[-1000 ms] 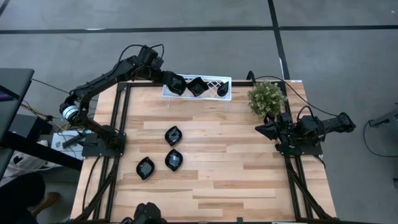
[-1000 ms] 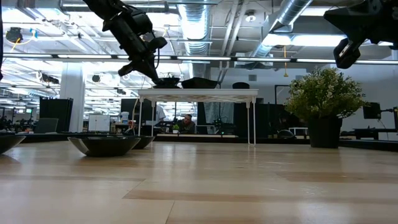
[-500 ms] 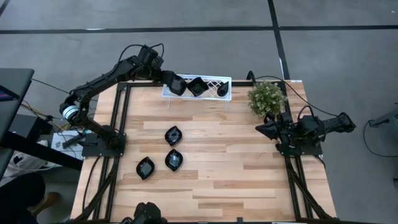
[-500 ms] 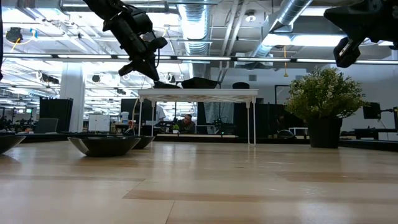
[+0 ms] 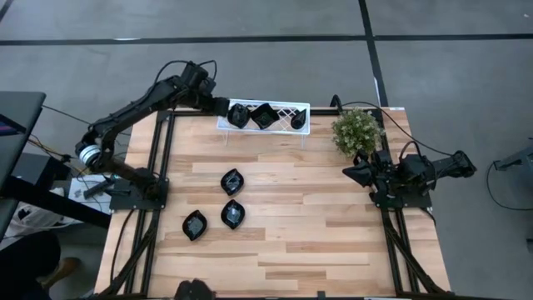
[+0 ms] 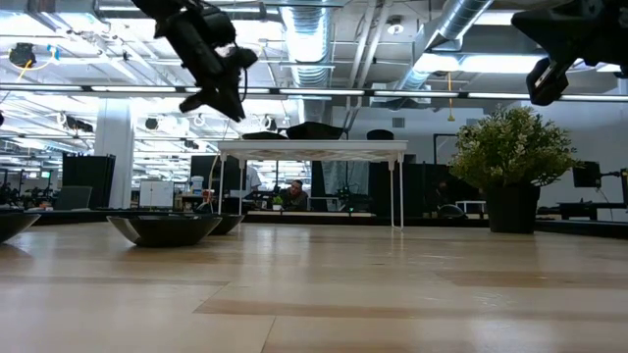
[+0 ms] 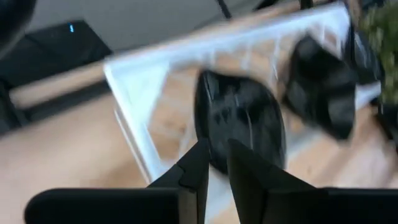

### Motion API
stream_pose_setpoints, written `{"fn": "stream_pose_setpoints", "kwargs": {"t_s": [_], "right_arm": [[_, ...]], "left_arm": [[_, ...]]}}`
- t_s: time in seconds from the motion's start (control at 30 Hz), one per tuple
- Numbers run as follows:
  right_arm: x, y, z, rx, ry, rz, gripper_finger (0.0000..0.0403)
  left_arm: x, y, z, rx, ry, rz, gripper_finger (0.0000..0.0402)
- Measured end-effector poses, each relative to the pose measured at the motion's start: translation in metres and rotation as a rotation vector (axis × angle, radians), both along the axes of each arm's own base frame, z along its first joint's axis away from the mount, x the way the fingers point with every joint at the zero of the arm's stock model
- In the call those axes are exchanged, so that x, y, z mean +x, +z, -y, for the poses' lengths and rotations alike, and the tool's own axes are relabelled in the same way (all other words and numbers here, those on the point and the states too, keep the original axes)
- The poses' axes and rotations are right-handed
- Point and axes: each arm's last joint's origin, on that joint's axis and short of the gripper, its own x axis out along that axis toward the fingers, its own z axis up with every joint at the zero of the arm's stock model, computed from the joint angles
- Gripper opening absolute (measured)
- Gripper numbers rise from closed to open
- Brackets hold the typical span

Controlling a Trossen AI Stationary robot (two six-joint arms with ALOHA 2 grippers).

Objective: Pick & Place Mini shaped plates
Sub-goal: Stack the black leaf shaped plate on top of the black leaf shaped plate on the shelf

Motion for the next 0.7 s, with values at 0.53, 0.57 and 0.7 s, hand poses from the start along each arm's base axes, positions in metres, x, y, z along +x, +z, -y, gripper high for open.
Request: {"fn": "stream_pose_setpoints", "kwargs": {"t_s": [0.53, 0.57, 0.7], "right_arm": [[0.000, 0.000, 0.000, -0.001, -0.001, 0.002, 0.0007], [0.000, 0.000, 0.000, -0.002, -0.001, 0.002, 0.0007], [0.000, 0.000, 0.000, -0.002, -0.001, 0.002, 0.0007]], "left_arm": [[-0.026, -0.008, 0.132, -0.191, -0.079, -0.030, 0.0041], [-0.027, -0.013, 0.137, -0.200, -0.080, -0.025, 0.0040], [-0.022, -0.035, 0.152, -0.218, -0.088, 0.016, 0.0041]]}}
